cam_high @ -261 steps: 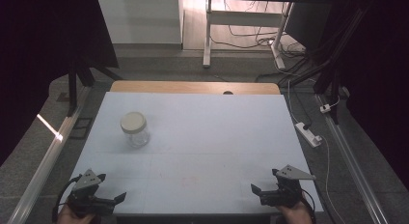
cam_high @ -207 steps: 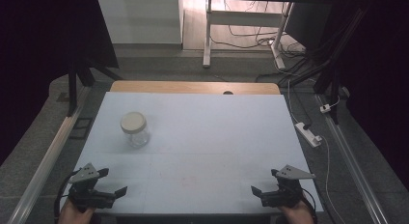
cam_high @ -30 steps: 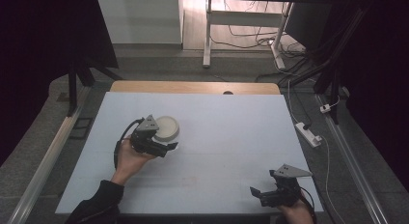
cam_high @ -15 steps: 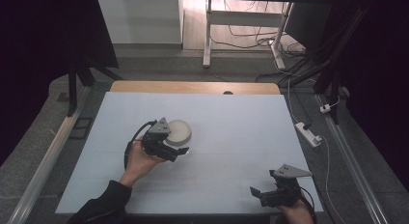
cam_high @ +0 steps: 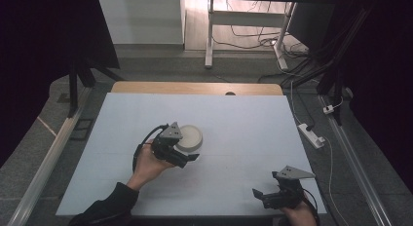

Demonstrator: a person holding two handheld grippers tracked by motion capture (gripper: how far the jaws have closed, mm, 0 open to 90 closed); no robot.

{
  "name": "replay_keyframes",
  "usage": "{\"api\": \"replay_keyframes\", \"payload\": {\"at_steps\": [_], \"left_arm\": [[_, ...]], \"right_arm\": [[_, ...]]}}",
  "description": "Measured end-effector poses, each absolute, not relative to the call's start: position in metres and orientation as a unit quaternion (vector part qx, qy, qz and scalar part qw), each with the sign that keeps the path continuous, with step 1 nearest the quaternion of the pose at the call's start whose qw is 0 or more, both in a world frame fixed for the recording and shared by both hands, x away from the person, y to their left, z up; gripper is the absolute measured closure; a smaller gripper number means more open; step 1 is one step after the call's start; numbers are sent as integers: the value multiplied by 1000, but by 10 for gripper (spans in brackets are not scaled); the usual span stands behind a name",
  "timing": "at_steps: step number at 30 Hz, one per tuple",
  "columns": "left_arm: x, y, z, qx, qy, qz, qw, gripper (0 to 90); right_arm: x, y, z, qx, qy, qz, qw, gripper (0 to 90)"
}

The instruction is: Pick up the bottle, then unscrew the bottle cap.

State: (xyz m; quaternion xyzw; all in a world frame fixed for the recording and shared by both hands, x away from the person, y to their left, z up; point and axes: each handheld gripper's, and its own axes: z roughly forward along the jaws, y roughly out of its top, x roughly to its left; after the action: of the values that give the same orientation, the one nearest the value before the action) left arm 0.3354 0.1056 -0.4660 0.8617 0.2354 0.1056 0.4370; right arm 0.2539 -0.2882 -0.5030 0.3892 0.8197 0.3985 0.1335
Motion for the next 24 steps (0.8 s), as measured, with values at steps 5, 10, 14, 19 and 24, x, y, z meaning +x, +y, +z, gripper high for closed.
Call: {"api": "replay_keyframes", "payload": {"at_steps": [5, 10, 14, 19, 24], "left_arm": [[333, 101, -465, 864, 228, 103, 438, 74], [332, 99, -465, 866, 224, 103, 435, 73], [332, 99, -465, 866, 223, 101, 436, 74], [332, 99, -465, 866, 224, 102, 436, 74], [332, 100, -465, 865, 223, 103, 438, 74]], "right_arm": [[254, -288, -503, 389, 820, 398, 133, 0], [254, -289, -503, 389, 820, 398, 133, 0], [254, -288, -503, 389, 820, 397, 134, 0], [253, -288, -503, 388, 821, 397, 136, 0], [253, -287, -502, 385, 820, 399, 139, 0]]}}
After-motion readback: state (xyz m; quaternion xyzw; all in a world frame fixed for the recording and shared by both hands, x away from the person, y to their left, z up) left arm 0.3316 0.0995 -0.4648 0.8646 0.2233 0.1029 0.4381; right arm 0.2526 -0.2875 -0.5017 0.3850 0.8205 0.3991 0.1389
